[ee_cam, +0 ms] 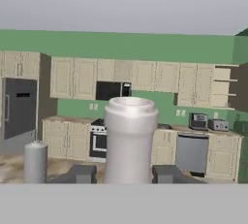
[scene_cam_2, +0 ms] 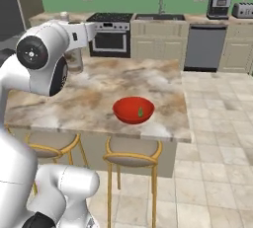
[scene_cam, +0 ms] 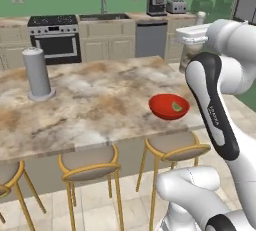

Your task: There is a bowl on the dining counter. Grab a lemon wedge from the fridge and place it in the bowl. Then get the liquor bottle and glass cup from the cabinet and place them next to the bowl.

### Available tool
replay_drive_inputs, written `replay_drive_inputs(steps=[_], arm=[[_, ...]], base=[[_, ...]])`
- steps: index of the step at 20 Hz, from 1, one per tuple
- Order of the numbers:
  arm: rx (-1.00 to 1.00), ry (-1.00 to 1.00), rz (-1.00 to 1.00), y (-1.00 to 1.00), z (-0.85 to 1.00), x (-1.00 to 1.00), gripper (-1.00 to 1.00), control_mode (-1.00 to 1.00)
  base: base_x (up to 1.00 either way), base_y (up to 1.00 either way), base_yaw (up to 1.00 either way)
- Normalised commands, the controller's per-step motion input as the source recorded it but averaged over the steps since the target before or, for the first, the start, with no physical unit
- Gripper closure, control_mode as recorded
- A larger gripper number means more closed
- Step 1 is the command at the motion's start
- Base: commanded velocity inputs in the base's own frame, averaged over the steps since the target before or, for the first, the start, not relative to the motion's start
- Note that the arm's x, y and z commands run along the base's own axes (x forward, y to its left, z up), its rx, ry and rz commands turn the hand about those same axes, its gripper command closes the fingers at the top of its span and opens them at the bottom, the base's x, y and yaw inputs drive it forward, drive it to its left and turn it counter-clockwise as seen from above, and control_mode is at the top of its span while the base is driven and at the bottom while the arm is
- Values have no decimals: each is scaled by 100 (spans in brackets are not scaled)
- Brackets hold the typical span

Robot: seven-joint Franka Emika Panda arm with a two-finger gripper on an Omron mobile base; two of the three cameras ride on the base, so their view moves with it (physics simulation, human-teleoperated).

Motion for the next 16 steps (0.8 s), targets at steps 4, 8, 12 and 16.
replay_drive_inputs(steps=[4,8,12,16], arm=[[0,0,0,0,0,0,100,100],[0,1,-1,0,-5,18,100,-100],[-1,-1,0,1,-33,66,100,-100],[-2,-5,6,-6,-44,42,100,-100]], base=[[85,36,-30],[62,9,-13],[0,0,0],[0,0,0]])
